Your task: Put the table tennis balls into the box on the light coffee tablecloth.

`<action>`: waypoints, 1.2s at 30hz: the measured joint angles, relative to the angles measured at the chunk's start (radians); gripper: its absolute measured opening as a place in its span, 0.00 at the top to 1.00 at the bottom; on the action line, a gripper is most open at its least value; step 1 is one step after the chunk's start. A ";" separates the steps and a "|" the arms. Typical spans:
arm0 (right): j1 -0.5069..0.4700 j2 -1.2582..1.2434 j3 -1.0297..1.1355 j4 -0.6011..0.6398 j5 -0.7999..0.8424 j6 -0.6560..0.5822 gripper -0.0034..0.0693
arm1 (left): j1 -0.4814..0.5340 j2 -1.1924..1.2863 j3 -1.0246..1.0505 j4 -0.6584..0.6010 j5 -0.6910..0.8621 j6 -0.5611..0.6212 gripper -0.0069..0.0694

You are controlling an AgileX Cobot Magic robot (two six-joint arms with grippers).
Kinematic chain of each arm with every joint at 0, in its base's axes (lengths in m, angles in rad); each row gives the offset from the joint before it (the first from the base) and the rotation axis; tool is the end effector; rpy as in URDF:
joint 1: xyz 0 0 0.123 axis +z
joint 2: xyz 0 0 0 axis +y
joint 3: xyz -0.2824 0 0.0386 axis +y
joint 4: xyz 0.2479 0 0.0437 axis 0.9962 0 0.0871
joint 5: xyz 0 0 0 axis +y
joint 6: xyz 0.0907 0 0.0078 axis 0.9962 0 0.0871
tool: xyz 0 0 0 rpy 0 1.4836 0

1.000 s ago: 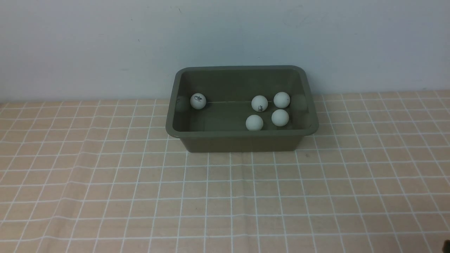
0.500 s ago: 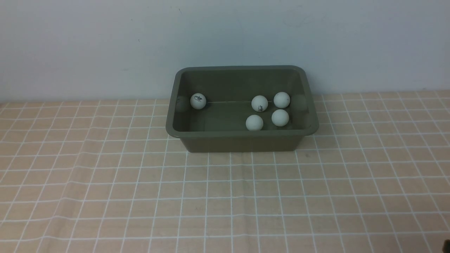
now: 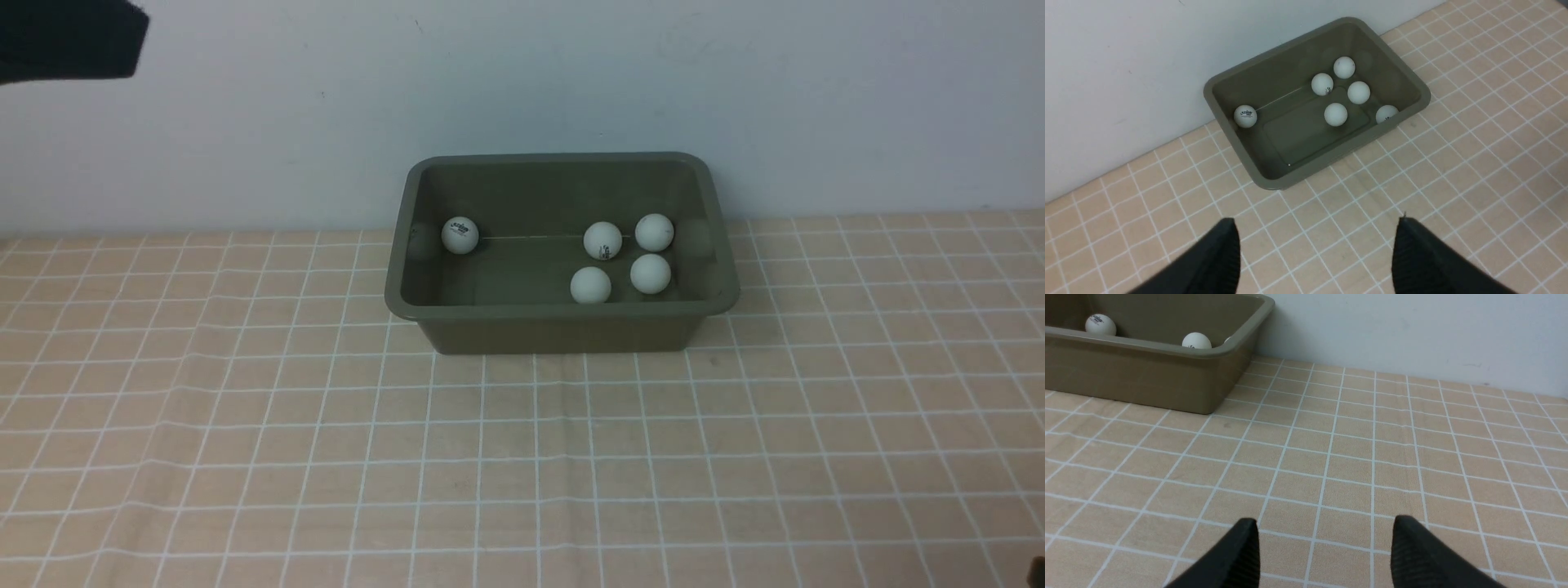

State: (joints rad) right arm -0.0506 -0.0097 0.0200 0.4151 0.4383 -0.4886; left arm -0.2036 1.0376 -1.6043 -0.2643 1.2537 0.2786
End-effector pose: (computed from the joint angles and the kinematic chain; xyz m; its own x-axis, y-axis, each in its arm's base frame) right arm 0.0512 0.0131 0.1710 -0.3079 -0.0916 -0.9470 -0.1463 0.9881 -0.0480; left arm 0.1410 -0.0522 0.5067 -0.4571 0.2855 -0.8424 0.4956 0.8682 0.0253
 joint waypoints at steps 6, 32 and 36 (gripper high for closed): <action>0.000 0.000 0.000 0.000 0.000 0.000 0.40 | 0.000 -0.182 0.093 0.044 0.001 -0.072 0.37; 0.000 0.000 0.000 0.001 0.000 0.004 0.40 | 0.217 -0.797 1.357 0.194 -0.736 -0.131 0.37; 0.000 0.000 0.000 0.001 0.000 0.004 0.40 | 0.217 -0.924 1.419 0.195 -0.740 -0.108 0.37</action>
State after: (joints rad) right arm -0.0506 -0.0097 0.0203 0.4159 0.4383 -0.4846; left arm 0.0134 0.1134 -0.1848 -0.0694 0.5137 0.1709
